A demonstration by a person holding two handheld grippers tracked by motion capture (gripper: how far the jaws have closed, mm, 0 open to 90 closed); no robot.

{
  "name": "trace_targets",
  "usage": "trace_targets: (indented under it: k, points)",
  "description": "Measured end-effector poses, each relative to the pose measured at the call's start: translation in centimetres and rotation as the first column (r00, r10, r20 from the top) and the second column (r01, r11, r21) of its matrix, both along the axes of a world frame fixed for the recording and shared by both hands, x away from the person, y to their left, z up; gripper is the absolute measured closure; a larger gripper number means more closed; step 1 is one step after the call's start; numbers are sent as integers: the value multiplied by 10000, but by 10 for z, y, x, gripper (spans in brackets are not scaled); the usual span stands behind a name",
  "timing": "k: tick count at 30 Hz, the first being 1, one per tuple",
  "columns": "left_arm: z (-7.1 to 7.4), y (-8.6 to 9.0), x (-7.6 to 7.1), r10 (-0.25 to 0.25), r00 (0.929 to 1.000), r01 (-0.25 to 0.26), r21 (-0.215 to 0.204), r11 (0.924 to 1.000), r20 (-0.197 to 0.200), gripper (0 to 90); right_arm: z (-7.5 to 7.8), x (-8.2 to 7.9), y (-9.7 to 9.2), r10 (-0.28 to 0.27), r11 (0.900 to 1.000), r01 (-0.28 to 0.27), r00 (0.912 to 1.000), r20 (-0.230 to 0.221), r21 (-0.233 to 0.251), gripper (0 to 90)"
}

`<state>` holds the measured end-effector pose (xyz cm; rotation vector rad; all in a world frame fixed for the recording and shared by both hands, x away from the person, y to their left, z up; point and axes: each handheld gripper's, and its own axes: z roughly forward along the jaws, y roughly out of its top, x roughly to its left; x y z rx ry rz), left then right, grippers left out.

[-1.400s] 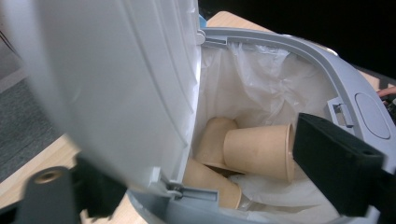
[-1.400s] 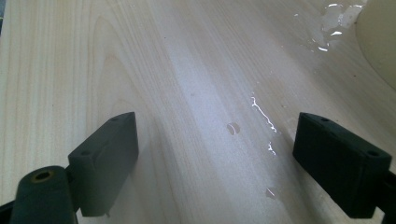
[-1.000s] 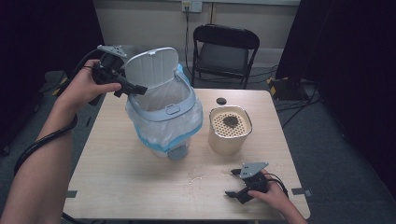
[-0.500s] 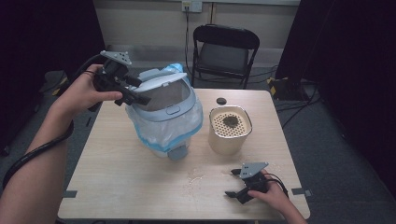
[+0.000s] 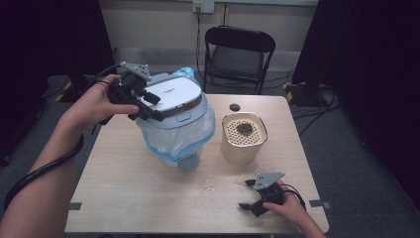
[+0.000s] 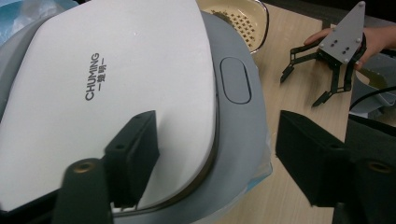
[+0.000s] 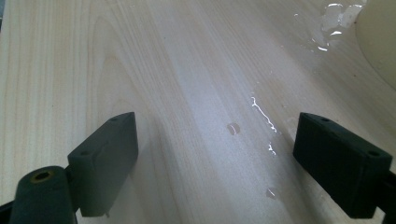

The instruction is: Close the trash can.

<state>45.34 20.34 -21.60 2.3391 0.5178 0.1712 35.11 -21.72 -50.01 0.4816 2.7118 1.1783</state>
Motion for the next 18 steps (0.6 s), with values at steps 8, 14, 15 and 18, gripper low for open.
trace_targets:
  k: [8, 14, 15, 18]
  points:
    - [-7, 0, 6, 744, 9972, -744, -498, 9960, 0, 538, 0, 0, 0, 1, 10000, -1, 10000, 3, 0, 133]
    - [-18, -4, 14, 1369, 9904, -1361, -402, 9899, 183, 584, 0, 0, 0, 3, 10000, -3, 10000, 2, 0, 133]
    - [-18, -4, 15, 1417, 9896, -1406, -402, 9892, 237, 587, 0, 0, 0, 2, 10000, -2, 10000, 2, -1, 133]
    - [-19, -5, 17, 1585, 9866, -1570, -407, 9868, 380, 610, 0, 0, 0, 2, 10000, -2, 10000, 1, 1, 133]
